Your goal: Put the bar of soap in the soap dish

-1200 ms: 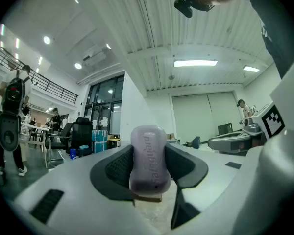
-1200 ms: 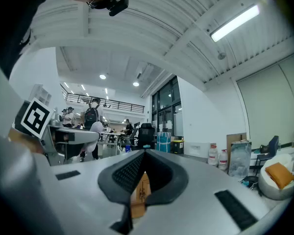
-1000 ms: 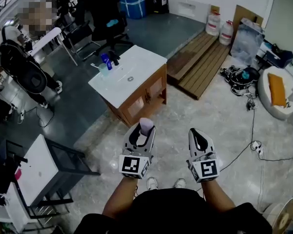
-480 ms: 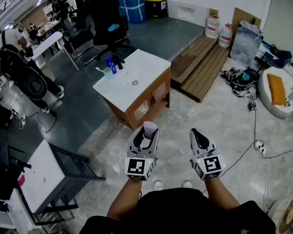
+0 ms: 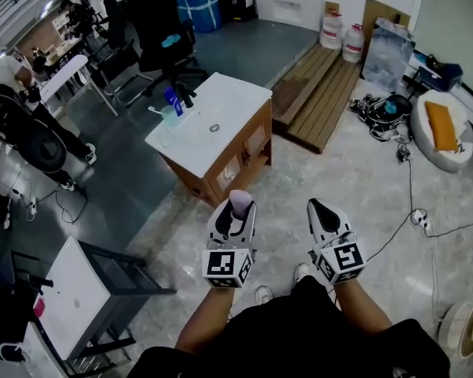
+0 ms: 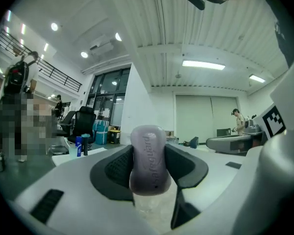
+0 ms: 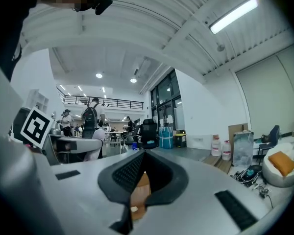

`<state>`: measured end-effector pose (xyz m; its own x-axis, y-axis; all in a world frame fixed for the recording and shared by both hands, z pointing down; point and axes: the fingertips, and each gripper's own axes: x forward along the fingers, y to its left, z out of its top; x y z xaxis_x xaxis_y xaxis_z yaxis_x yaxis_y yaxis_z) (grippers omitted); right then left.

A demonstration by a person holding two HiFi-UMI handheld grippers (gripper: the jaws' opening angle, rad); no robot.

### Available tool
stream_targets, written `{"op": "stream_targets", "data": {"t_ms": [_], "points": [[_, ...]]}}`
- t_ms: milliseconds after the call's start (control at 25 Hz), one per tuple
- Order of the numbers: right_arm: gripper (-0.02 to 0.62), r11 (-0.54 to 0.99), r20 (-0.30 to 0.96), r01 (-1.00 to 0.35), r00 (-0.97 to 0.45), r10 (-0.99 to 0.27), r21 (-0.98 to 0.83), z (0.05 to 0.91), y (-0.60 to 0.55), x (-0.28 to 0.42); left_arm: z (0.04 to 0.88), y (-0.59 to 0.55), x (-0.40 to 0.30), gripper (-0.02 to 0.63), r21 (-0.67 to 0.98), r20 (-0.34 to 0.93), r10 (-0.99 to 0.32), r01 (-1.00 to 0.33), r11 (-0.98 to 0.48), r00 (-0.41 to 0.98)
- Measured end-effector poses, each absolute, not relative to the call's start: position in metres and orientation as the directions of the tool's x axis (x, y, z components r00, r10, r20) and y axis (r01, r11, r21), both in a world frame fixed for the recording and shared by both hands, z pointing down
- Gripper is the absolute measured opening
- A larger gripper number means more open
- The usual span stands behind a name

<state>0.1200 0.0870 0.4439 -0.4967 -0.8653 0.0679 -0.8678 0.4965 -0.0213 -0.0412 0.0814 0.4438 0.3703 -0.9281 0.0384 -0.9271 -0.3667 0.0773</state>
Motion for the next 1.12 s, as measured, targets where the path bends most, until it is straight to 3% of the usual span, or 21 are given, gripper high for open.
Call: {"op": "stream_targets", "data": {"t_ms": [400,1120], "points": [[0.017,0.54,0.02,-0.842,-0.54,-0.842,-0.01,0.442,0.027,0.113,0.43,0.012,-0.023,0.215,0.049,0.038,-0.931,-0.932,-0.36,0.362],[0.017,0.67,0.023,-0.74,-0.672,-0.74,-0.061,0.445,-0.15,0.156,0.436,-0.116,-0.021,0.215,0.01,0.069,-0.983,-0.985,-0.171,0.171]]}}
